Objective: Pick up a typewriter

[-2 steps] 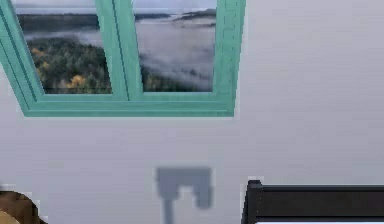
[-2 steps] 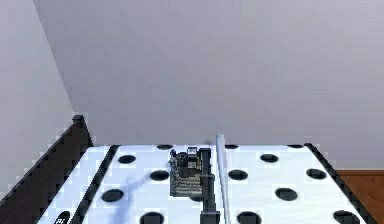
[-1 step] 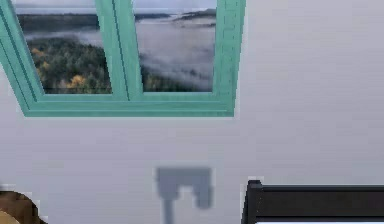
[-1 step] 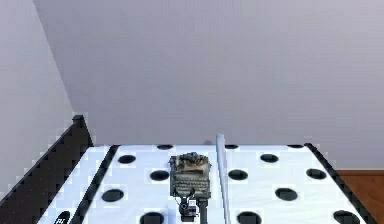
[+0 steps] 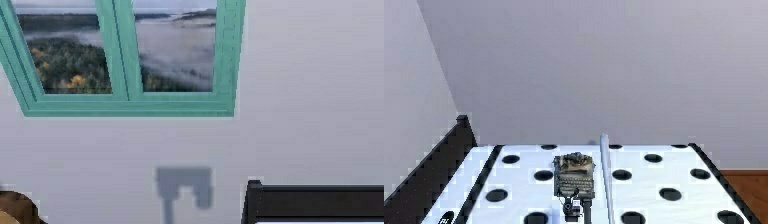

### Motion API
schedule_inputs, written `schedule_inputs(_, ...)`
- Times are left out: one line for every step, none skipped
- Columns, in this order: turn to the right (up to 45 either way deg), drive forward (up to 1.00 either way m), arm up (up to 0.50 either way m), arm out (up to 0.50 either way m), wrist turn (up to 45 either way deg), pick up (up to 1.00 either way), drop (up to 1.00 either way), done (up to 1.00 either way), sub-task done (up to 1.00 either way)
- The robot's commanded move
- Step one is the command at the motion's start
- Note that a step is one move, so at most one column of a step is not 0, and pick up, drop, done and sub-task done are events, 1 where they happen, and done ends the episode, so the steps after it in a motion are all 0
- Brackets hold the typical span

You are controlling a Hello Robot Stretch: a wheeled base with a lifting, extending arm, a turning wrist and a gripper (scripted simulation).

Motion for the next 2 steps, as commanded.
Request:
schedule_inputs(0.0,0.00,0.10,0.00,0.0,0.00,0.00,0.00,0.00)
schedule_inputs(0.0,0.00,0.00,0.00,0.0,0.00,0.00,1.00,0.00)
